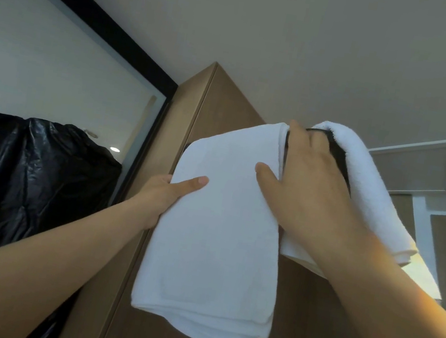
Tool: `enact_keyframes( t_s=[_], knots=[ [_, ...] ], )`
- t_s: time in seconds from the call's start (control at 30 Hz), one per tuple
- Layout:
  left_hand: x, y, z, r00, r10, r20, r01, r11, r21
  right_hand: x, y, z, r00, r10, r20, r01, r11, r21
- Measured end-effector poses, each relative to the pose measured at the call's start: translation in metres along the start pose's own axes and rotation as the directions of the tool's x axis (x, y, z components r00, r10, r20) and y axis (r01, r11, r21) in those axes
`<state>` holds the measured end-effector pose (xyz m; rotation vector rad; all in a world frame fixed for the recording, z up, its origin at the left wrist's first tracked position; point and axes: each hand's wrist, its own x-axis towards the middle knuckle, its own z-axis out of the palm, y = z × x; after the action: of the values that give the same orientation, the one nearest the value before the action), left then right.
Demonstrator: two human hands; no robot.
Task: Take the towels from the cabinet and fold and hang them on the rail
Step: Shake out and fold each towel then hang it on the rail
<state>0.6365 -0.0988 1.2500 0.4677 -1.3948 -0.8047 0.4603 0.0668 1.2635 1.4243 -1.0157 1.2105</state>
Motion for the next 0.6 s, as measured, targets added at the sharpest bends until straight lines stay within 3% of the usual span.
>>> enact_keyframes(
  t_s=[0.13, 0.2, 0.3, 0.4, 0.6],
  knots=[
    [0.004, -0.006, -0.001, 0.999, 0.04, 0.013, -0.039, 0.999, -0.037, 0.013, 0.006, 0.006, 0.929, 0.249, 0.275, -0.314, 0.923, 0.225],
    [0.006, -0.011, -0.003, 0.999, 0.052, 0.012, -0.051, 0.997, -0.054, 0.028, 0.009, 0.01, 0.916, 0.274, 0.293, -0.347, 0.908, 0.236],
    [0.012, -0.015, 0.0, 0.993, 0.067, -0.1, -0.068, 0.998, -0.013, 0.042, 0.006, 0.013, 0.941, 0.248, 0.232, -0.299, 0.928, 0.22],
    [0.023, -0.012, 0.003, 0.961, 0.114, -0.251, -0.093, 0.991, 0.094, 0.045, 0.004, 0.015, 0.985, 0.152, 0.086, -0.157, 0.986, 0.062],
    [0.037, 0.009, 0.014, 0.945, 0.183, -0.272, -0.179, 0.983, 0.039, 0.068, 0.002, 0.013, 0.998, -0.039, -0.055, 0.025, 0.971, -0.239]
  ],
)
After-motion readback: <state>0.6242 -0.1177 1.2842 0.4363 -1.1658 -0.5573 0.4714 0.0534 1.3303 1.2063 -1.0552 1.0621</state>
